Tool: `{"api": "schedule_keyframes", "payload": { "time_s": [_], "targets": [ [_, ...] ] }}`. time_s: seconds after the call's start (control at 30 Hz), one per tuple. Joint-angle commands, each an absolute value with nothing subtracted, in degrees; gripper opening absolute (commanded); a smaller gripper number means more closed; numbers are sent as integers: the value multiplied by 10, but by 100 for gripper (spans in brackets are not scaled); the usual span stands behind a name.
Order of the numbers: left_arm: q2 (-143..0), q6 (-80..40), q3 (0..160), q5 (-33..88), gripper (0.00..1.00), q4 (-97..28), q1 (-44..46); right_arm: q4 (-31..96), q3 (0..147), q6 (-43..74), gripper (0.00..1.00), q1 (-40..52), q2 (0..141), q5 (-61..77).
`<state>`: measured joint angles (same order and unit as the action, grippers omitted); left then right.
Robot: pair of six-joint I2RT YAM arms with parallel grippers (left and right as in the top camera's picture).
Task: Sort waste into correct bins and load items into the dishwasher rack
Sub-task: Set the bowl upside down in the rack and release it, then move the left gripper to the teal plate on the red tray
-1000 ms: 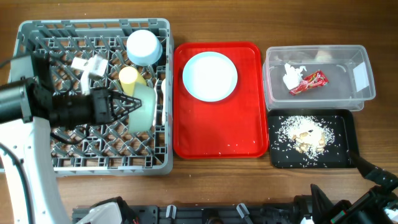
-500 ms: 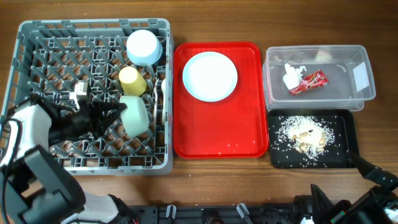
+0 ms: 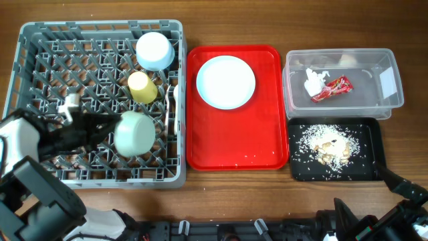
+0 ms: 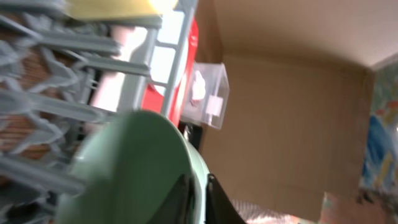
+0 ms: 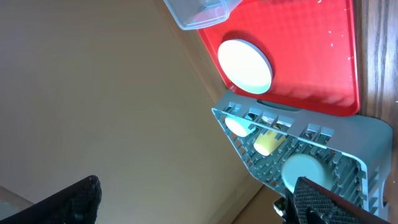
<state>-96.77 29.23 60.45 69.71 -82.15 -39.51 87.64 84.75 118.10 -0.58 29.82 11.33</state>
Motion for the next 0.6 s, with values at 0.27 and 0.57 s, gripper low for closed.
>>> {"api": "schedule_keyframes", "payload": {
  "time_s": [0.27,0.57],
  "targets": [
    [-958,246,668,648,100,-833,-430,876,847,1187,100,-5,297,102],
    [-774,-1,710,473,100,-720,-340,876,847,1187,100,-5,297,102]
  ]
}}
